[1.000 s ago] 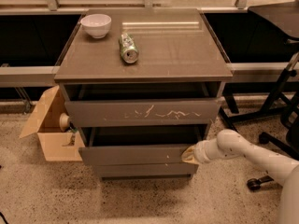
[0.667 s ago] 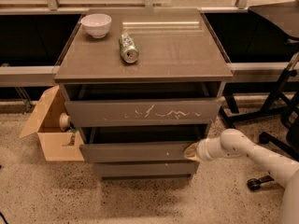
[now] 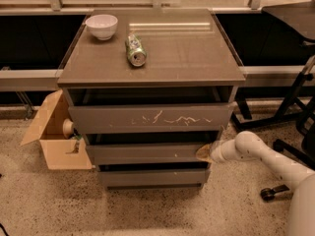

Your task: Close middle drawer

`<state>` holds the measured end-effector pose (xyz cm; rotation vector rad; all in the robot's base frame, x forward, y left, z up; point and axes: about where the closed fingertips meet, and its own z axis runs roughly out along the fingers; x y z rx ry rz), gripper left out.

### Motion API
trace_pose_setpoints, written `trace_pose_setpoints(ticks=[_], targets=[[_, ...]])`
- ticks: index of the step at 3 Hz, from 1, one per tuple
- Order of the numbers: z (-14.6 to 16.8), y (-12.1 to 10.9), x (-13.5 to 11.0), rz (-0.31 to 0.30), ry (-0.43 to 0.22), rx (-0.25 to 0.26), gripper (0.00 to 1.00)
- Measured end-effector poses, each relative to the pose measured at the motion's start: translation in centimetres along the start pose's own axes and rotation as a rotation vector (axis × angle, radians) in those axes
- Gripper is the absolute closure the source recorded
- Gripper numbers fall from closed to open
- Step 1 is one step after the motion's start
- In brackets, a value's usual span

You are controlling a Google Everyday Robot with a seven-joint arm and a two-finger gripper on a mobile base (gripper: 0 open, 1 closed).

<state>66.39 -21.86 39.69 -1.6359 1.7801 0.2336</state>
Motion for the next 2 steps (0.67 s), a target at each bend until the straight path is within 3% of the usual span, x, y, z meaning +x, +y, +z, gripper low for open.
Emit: trace_pose_setpoints(ticks=[1, 2], targets=[[-0.03, -0.16, 0.0, 0.0, 0.0, 0.003, 0.82], [-0.08, -0.01, -0.15, 0.0, -0.004, 0.001, 0.5]])
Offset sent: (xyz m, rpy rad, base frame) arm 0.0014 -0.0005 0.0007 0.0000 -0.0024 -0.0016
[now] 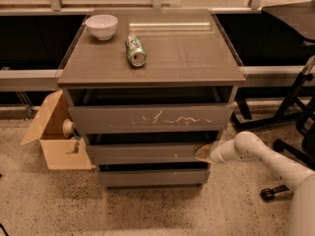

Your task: Close middle drawer

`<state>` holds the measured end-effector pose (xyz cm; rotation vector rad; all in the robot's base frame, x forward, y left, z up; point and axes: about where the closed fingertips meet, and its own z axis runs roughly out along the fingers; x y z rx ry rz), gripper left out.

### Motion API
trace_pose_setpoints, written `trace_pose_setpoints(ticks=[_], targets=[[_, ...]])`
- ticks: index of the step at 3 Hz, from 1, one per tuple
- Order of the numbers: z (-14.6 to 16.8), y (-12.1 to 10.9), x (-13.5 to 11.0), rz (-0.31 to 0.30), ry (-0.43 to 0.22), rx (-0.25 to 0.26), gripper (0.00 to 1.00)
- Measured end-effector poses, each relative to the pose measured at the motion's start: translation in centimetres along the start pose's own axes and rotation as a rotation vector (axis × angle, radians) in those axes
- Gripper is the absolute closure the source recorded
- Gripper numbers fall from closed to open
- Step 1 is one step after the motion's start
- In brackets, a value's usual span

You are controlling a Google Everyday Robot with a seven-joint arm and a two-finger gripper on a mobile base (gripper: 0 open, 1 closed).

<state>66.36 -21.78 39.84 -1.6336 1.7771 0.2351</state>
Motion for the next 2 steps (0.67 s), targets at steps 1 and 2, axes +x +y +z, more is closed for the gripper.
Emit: trace_pose_setpoints(ticks=[1, 2], targets=[[-0.1, 0.2, -0.2, 0.0, -0.006, -0.002, 0.27], [-2.3, 1.5, -1.3, 0.015, -0.015, -0.001, 0.04]])
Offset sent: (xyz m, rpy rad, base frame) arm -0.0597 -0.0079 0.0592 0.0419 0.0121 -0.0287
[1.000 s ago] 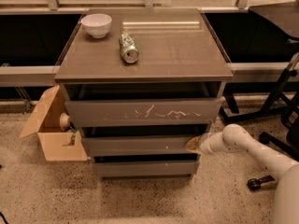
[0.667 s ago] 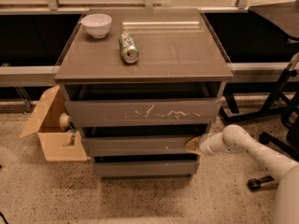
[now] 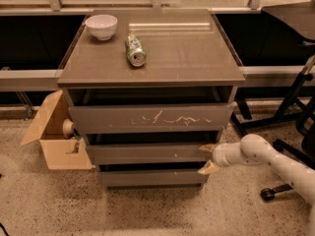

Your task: Close middle drawer

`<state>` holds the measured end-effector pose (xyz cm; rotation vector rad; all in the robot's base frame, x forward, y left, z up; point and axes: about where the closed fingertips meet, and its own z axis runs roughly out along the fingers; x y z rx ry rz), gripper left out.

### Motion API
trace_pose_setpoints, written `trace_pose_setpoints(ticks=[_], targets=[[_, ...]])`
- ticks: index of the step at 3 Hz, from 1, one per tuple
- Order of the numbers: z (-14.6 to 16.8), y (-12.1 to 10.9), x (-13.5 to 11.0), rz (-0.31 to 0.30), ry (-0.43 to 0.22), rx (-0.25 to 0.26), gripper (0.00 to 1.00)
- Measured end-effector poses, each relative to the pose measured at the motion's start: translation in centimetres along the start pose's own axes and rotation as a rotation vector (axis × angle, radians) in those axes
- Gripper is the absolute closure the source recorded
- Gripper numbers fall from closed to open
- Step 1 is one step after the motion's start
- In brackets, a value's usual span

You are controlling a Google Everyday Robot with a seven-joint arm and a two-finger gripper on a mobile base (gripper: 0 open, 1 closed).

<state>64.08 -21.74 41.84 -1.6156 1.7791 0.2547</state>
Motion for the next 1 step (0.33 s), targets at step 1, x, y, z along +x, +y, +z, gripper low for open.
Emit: trace_pose_setpoints(ticks=[1], targets=[[-3.04, 1.32, -1.12, 0.017, 0.006, 0.014, 0.0]])
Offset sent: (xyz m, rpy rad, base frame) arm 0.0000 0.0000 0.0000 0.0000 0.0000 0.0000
